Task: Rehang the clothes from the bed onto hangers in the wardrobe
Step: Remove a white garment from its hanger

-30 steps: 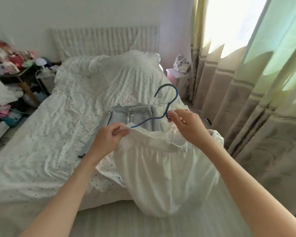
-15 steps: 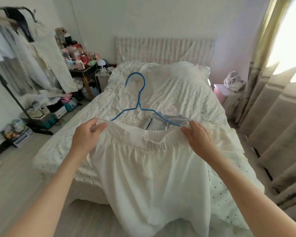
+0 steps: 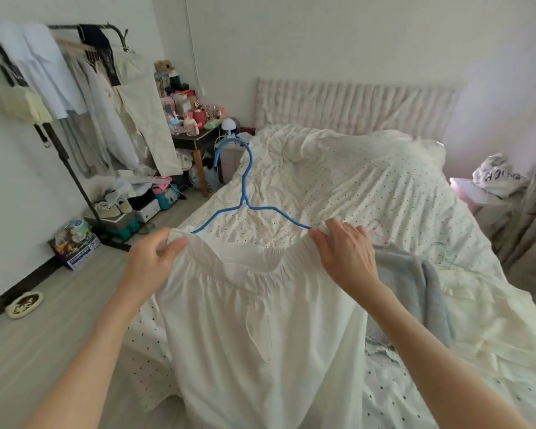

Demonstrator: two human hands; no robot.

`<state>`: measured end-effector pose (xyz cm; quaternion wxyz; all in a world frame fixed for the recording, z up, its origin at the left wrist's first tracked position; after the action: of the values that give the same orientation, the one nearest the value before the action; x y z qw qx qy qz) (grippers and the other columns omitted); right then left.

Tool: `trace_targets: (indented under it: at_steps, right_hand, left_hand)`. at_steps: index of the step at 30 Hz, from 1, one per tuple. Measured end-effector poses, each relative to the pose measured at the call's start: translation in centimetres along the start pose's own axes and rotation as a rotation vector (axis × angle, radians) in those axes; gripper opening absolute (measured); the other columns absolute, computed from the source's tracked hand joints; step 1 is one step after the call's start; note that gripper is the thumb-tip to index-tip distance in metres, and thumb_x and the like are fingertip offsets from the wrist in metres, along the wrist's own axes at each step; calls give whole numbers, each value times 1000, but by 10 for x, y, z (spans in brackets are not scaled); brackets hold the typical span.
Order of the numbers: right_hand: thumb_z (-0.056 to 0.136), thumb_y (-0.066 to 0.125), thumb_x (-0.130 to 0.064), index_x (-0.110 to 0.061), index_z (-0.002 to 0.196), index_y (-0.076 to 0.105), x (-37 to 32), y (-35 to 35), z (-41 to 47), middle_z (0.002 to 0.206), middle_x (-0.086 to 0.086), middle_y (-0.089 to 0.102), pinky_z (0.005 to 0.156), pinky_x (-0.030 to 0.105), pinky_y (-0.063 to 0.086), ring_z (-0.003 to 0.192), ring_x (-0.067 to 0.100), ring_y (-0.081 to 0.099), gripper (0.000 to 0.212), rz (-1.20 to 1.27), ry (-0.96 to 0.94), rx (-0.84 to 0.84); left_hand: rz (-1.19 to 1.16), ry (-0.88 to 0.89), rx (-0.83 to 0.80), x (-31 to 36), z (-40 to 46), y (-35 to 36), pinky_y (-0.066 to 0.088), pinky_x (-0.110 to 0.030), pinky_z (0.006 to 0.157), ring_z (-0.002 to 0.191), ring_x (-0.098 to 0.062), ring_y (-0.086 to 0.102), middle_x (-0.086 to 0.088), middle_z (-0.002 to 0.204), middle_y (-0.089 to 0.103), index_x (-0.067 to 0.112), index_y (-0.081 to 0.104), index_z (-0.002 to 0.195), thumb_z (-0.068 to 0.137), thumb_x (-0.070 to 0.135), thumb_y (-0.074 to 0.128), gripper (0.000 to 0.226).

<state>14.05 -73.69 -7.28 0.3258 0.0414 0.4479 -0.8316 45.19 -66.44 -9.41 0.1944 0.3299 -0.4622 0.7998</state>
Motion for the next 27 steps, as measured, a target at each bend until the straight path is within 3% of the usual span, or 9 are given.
trace_targets:
  at_steps: [5,8,11,15,21,23,27]
  right_hand:
    - [92,55,-31,-20,61,25,0,45,18,51,-8,33,65,31,22,50,18,32,44,126,156,-56]
    - [92,53,-31,-21,59,21,-1,60,33,52,-4,34,63,31,18,51,17,31,47,136,228,-58]
    - [92,52,-33,-20,60,24,3,68,65,54,-2,38,69,33,26,56,23,34,45,112,252,-10]
    - [93,48,-38,-13,68,41,20,68,120,60,0,45,71,30,22,67,24,41,36,79,239,128]
    - [94,47,-37,-26,61,24,68,90,209,57,-6,36,76,36,31,67,27,40,42,92,338,180]
    - [93,44,-42,-23,63,31,89,104,237,60,-2,41,75,37,32,71,29,43,38,63,378,184]
    - [95,44,-38,-8,81,46,128,135,272,72,6,49,72,32,26,73,25,40,33,16,444,125]
  left_hand:
    - [89,53,33,-30,34,-19,44,-44,68,76,-35,55,-22,82,59,-2,56,83,90,31,53,34]
    - [96,92,48,-36,62,-20,42,-41,66,75,-34,53,-22,81,58,-3,57,84,91,24,55,29]
    - [100,130,92,-31,100,-12,35,-32,58,64,-26,47,-15,68,52,-2,57,81,91,28,56,32]
    - [68,233,137,-3,166,-1,22,-33,54,58,-18,33,7,59,34,19,39,63,91,15,57,33]
    - [75,378,141,22,285,42,23,-32,56,58,-17,33,9,60,32,15,38,70,91,20,56,28]
    - [65,394,105,24,324,66,23,-33,54,56,-14,32,6,59,32,14,38,68,92,22,56,31]
    - [75,320,-34,3,395,131,34,-38,59,65,-24,46,-4,65,46,3,50,76,93,29,53,31]
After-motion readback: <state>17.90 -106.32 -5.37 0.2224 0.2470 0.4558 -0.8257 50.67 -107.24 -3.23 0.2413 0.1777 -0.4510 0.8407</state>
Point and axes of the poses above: each hand's wrist, its own z-axis towards the middle knuckle, its own y-axis out of the palm, x = y × z, the point moved 6 cm from there along z, towards the middle knuckle
